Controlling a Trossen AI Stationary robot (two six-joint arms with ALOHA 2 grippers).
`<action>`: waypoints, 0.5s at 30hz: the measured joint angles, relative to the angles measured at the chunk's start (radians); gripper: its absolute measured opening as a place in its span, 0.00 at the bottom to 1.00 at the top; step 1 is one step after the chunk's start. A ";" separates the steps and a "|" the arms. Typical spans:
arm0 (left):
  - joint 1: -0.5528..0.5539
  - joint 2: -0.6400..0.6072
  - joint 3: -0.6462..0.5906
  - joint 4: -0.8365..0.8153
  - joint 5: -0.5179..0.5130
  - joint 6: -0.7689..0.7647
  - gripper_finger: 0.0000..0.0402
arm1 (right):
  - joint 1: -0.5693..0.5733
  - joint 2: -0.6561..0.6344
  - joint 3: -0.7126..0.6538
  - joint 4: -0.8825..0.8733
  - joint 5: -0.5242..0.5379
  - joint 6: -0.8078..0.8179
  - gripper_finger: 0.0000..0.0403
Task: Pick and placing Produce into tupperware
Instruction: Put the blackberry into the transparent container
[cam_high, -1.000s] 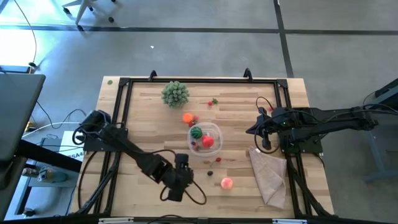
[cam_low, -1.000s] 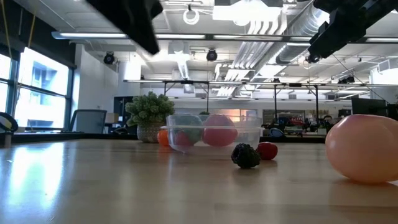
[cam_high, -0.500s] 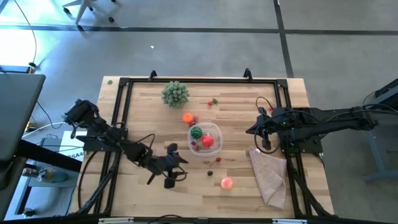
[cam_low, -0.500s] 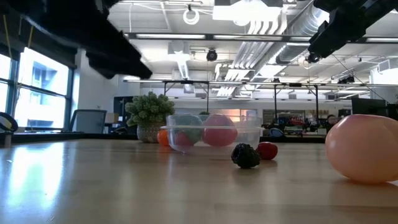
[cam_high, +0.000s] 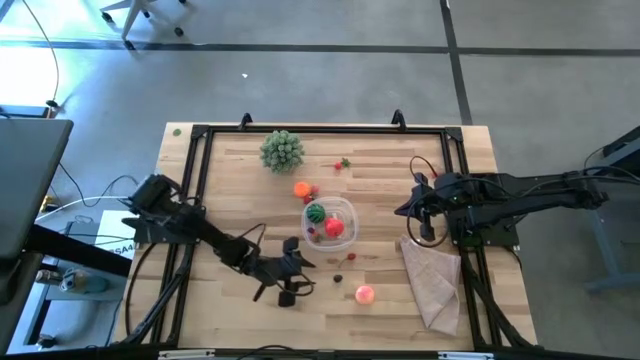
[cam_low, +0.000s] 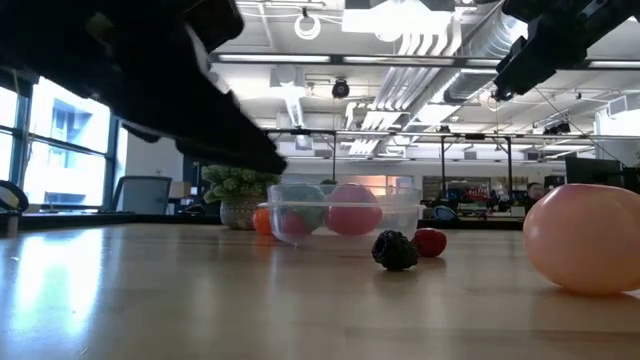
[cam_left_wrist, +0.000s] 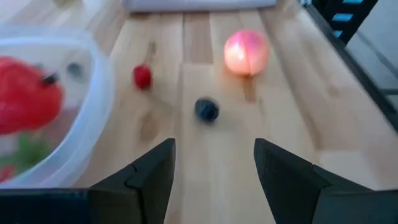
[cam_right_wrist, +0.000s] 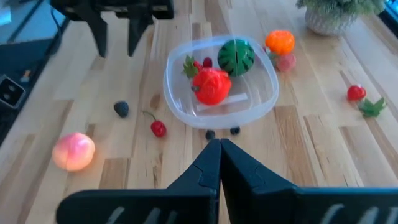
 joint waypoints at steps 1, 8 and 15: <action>0.006 0.016 0.015 0.001 0.002 0.000 0.52 | 0.000 0.001 0.000 -0.005 0.000 0.000 0.00; 0.026 0.117 0.136 -0.015 0.049 0.089 0.52 | 0.000 0.016 0.000 -0.002 0.000 0.000 0.00; 0.045 0.201 0.237 -0.103 0.067 0.098 0.52 | 0.000 0.024 0.000 -0.001 0.000 0.000 0.00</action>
